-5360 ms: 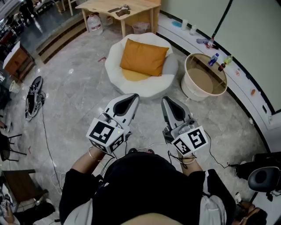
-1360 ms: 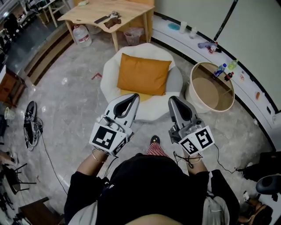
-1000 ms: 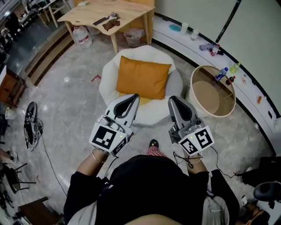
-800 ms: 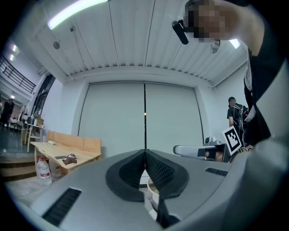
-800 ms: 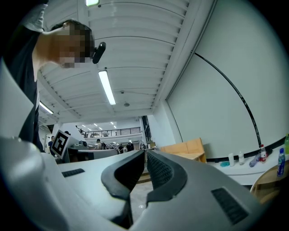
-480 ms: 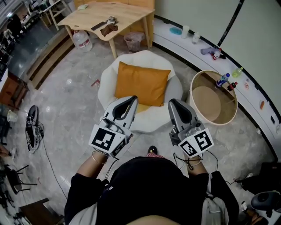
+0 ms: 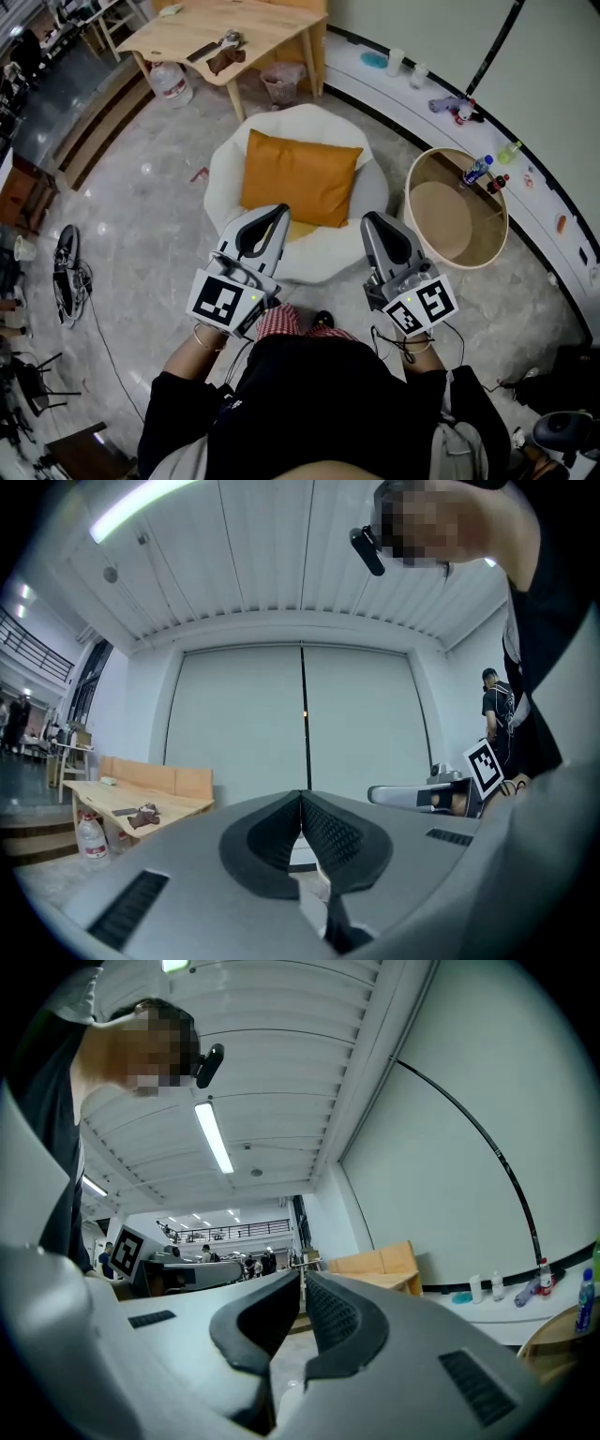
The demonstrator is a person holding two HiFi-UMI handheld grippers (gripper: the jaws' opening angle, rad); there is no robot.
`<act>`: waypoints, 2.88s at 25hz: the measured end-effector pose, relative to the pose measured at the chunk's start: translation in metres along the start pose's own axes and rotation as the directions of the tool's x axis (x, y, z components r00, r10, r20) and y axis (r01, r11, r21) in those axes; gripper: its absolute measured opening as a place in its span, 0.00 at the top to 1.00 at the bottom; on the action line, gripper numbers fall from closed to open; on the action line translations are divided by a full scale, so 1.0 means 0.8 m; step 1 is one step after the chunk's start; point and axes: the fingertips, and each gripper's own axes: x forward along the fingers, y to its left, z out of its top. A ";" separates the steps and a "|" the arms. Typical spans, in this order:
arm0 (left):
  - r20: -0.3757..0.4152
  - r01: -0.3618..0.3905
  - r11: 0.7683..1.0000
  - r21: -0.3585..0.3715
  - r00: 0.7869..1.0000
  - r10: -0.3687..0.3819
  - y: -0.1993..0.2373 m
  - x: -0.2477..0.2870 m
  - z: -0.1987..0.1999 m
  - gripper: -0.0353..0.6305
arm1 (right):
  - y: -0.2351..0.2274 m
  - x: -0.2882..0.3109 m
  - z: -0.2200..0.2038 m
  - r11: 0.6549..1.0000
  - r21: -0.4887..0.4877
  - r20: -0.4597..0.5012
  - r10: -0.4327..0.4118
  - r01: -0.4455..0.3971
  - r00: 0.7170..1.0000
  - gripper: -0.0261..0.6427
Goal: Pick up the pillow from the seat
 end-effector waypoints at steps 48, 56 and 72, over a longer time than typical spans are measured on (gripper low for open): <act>-0.012 0.205 0.974 -0.101 0.978 -0.207 0.274 0.058 -0.045 0.93 | 0.024 0.257 -0.057 0.981 -0.072 -0.053 -0.184 0.180 0.982 0.93; -0.010 0.167 0.985 -0.051 0.986 -0.168 0.255 0.097 -0.049 0.93 | -0.032 0.233 -0.068 0.983 -0.034 -0.076 -0.185 0.183 0.980 0.93; -0.026 0.121 0.991 -0.047 0.992 -0.123 0.274 0.155 -0.089 0.93 | -0.123 0.231 -0.107 0.979 -0.036 -0.107 -0.203 0.200 0.973 0.93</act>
